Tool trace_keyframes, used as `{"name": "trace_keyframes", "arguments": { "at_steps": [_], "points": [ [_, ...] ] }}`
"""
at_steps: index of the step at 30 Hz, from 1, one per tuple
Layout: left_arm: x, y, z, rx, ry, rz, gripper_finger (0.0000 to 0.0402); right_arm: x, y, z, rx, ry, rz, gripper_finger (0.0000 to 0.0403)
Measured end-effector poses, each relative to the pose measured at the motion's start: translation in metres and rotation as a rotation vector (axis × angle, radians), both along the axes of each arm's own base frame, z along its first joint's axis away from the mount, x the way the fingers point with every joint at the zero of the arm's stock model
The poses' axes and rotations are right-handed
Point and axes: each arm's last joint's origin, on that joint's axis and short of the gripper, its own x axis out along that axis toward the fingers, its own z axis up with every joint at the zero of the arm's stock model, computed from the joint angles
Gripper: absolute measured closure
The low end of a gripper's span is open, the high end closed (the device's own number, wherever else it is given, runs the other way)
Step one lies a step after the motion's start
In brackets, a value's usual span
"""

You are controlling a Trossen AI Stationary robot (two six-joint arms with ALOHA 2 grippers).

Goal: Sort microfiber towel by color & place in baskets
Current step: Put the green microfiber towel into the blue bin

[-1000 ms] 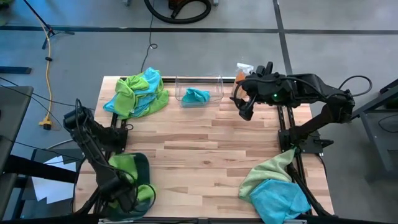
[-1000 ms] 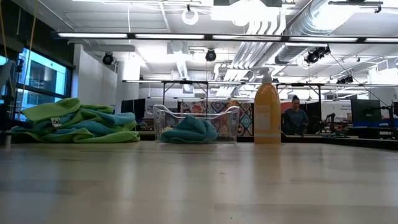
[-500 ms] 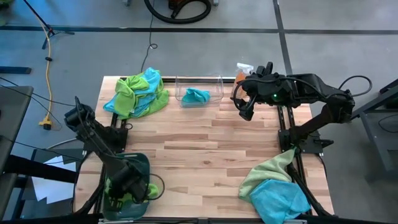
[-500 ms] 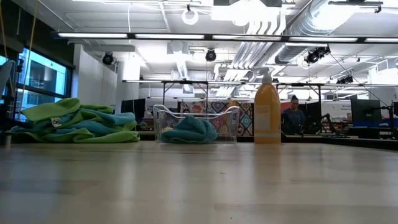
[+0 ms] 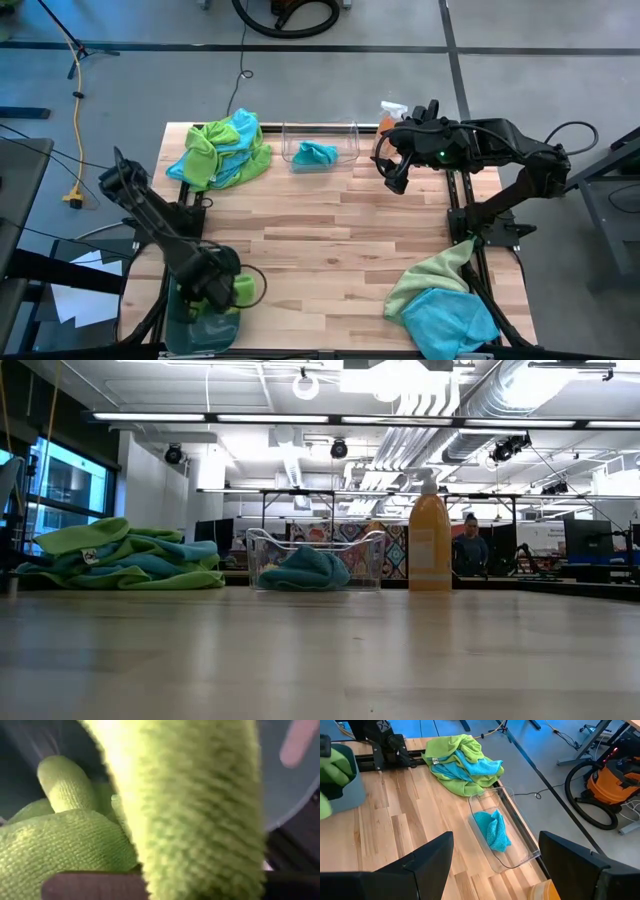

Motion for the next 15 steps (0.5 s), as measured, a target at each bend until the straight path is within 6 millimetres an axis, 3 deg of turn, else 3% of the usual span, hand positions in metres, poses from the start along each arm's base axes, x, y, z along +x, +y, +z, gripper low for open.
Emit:
{"name": "trace_keyframes", "arguments": {
  "at_steps": [8, 15],
  "points": [
    [-0.024, 0.016, 0.03, -0.208, 0.239, 0.084, 0.0401, 0.0, 0.0, 0.0, 0.003, -0.002, -0.002, 0.0111],
    [-0.023, 0.014, 0.031, -0.256, 0.301, 0.099, 0.0401, 0.0, 0.0, 0.0, 0.018, -0.012, -0.015, 0.0111]
  ]
}}
